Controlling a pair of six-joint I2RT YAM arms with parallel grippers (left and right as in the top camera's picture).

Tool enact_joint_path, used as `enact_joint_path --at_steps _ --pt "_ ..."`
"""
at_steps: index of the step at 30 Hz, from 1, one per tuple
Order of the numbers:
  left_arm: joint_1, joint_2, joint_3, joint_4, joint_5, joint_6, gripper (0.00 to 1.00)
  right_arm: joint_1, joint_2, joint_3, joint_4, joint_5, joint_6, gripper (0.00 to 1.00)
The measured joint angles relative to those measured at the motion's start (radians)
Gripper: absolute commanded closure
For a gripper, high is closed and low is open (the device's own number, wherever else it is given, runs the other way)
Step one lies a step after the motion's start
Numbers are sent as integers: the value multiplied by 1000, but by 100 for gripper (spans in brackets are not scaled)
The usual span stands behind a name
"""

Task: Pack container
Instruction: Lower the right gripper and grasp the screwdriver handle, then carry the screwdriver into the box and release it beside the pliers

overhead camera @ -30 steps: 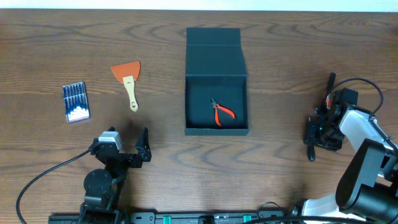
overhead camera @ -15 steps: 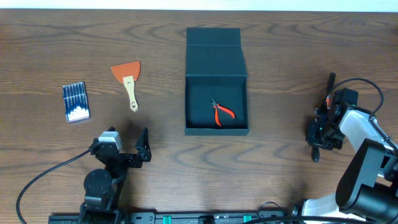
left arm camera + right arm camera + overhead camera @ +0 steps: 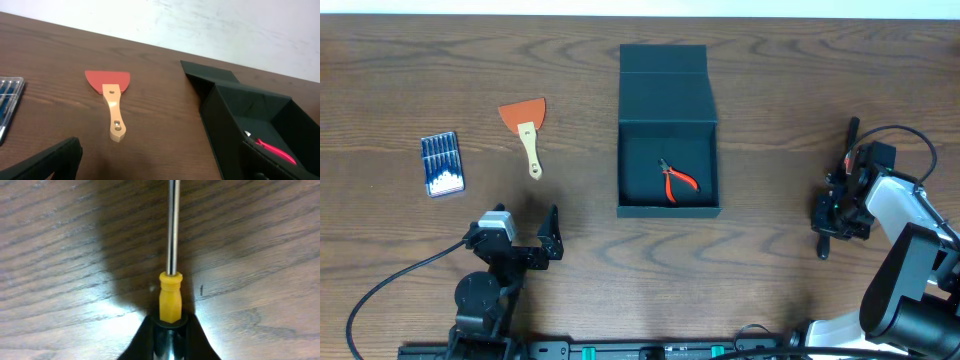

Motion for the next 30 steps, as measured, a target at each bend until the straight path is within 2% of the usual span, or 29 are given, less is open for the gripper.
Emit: enact_joint_path --at_steps 15,20,30 --pt "0 0 0 0 0 0 1 1 1 5 -8 -5 20 99" --pt "0 0 0 0 0 0 1 31 5 32 -88 -27 21 99" --pt "0 0 0 0 0 0 1 201 -40 288 -282 -43 14 99"
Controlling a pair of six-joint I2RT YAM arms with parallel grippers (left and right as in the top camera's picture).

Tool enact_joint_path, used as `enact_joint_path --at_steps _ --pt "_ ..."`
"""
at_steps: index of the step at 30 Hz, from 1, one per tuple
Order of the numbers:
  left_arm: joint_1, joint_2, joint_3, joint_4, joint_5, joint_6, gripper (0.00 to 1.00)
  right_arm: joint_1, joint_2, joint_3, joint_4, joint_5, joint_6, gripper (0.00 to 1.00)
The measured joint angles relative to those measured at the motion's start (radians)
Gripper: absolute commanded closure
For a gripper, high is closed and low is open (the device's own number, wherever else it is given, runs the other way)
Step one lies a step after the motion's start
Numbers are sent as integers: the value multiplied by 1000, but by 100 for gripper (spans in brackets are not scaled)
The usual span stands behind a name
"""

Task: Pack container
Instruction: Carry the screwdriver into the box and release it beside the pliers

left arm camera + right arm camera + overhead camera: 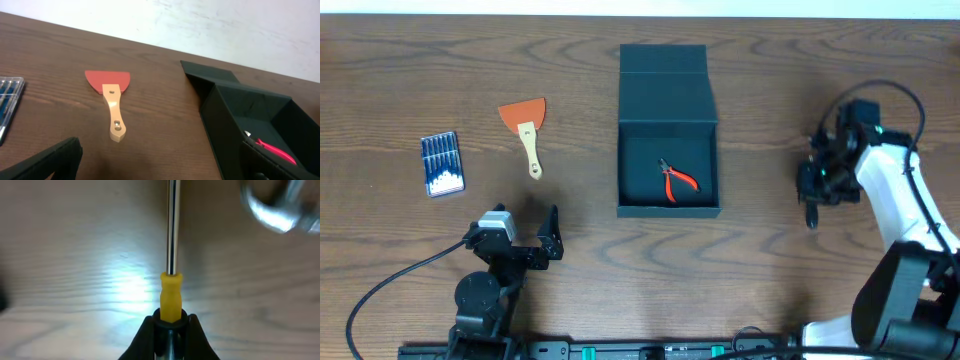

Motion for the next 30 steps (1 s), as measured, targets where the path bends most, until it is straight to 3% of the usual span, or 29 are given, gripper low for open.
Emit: enact_joint_path --at_steps 5,9,15,20,30 --pt "0 0 0 0 0 0 1 186 -35 195 -109 2 -97 99" --pt "0 0 0 0 0 0 2 414 -53 347 -123 1 -241 99" --pt "0 0 0 0 0 0 2 659 -60 381 -45 -7 -441 99" --pt "0 0 0 0 0 0 1 729 8 381 -25 -10 -529 99" --pt "0 0 0 0 0 0 1 730 259 381 -16 -39 -617 99"
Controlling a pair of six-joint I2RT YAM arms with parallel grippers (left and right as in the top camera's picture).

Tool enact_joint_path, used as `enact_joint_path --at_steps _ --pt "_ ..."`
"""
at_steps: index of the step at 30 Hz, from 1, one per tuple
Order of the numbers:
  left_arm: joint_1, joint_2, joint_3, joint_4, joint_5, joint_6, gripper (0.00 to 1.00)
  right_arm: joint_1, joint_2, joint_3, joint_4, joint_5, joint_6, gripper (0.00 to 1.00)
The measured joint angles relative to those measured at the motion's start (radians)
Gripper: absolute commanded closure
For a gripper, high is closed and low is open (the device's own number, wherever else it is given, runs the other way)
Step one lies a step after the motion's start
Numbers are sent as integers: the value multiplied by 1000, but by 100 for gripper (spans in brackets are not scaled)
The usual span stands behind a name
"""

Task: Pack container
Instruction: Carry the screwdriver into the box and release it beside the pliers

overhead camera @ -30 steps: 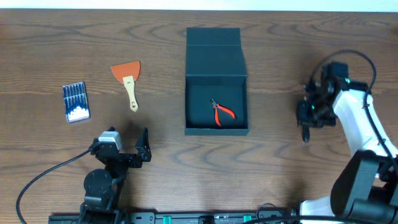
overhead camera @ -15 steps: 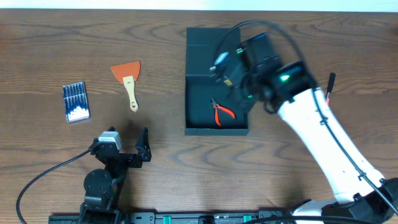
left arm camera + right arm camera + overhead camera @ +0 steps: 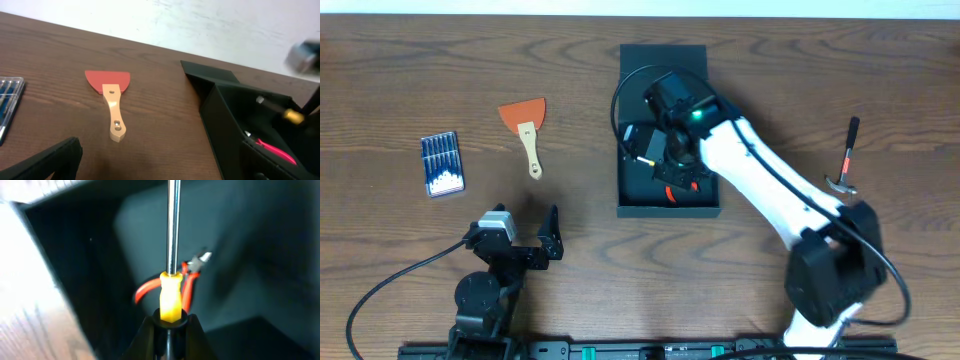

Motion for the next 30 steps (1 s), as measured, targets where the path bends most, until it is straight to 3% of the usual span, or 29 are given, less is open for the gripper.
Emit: enact_joint_path --at_steps 7,8,10,15,21,30 --pt "0 0 0 0 0 0 1 0 113 0 20 -6 -22 99" --pt "0 0 0 0 0 0 1 0 123 0 23 -6 -25 95" --pt "0 0 0 0 0 0 1 0 137 0 29 -6 -26 66" --pt "0 0 0 0 0 0 2 0 148 0 36 -6 -34 54" --pt "0 0 0 0 0 0 1 0 148 0 37 -7 -38 55" --pt "0 0 0 0 0 0 1 -27 148 50 -17 -6 72 46"
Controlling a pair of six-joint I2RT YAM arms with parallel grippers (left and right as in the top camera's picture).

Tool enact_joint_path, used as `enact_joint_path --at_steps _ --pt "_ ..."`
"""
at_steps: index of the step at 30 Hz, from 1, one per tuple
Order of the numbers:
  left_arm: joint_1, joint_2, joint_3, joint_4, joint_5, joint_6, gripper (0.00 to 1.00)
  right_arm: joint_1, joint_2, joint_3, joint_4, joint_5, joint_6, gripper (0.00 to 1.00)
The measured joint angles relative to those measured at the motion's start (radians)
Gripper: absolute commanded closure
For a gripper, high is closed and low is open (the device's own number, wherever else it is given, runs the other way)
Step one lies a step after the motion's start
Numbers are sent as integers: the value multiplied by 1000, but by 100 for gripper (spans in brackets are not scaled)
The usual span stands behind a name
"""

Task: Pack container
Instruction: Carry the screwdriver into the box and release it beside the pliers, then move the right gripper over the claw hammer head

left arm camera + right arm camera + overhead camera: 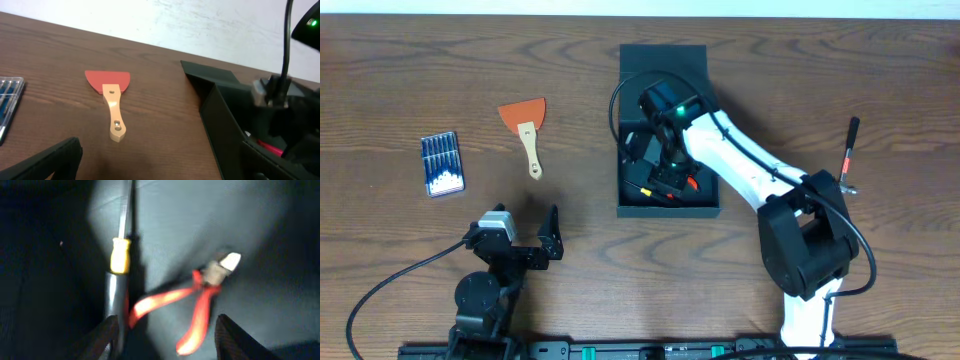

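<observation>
A dark box (pixel 668 210) stands open mid-table, its lid (pixel 663 70) folded back. Inside lie red-handled pliers (pixel 197 305) and a screwdriver (pixel 120 262) with a yellow collar and steel shaft, side by side. My right gripper (pixel 167 340) hangs open just above them, nothing between its fingers; in the overhead view it sits low inside the box (pixel 665 168). My left gripper (pixel 155 167) rests open near the front left (pixel 545 245), empty. A scraper (pixel 112 107) with a red blade and wooden handle lies ahead of it.
A blue case of bits (pixel 442 164) lies at the far left. A small hammer with a black and red handle (pixel 847 150) lies at the right. The right arm stretches from the front right across to the box.
My right gripper was shut on the screwdriver over the box's inside. It is now open and lower, and the screwdriver lies on the box floor beside the pliers. The left arm is unchanged.
My right gripper was shut on the screwdriver low over the table at the far right. A second later it held it a little further back and left. Then it held it over the open box, uncovering a hammer. Now the screwdriver lies in the box, let go.
</observation>
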Motion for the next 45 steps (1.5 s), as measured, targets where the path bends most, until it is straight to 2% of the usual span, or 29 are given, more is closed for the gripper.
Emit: enact_joint_path --at_steps 6,8,11,13,16,21,26,33,41,45 --pt "0 0 0 0 0 0 1 -69 -11 187 -115 -3 64 38" --pt "0 0 0 0 0 0 1 -98 -29 255 -152 -4 84 29" --pt "0 0 0 0 0 0 1 -143 -71 336 -211 -3 92 25" --pt "0 0 0 0 0 0 1 -192 -117 381 -258 -4 109 1" --pt "0 0 0 0 0 0 1 -294 -183 413 -312 -6 155 1" --pt "0 0 0 0 0 0 1 -564 -241 424 -446 -9 277 1" --pt "0 0 0 0 0 0 2 -795 -238 408 -537 1 269 1" --pt "0 0 0 0 0 0 1 -868 -238 238 -416 58 176 1" --pt "0 0 0 0 0 0 1 -869 -236 -60 -123 122 59 1" --pt "0 0 0 0 0 0 1 -869 -234 -193 -28 131 -3 1"
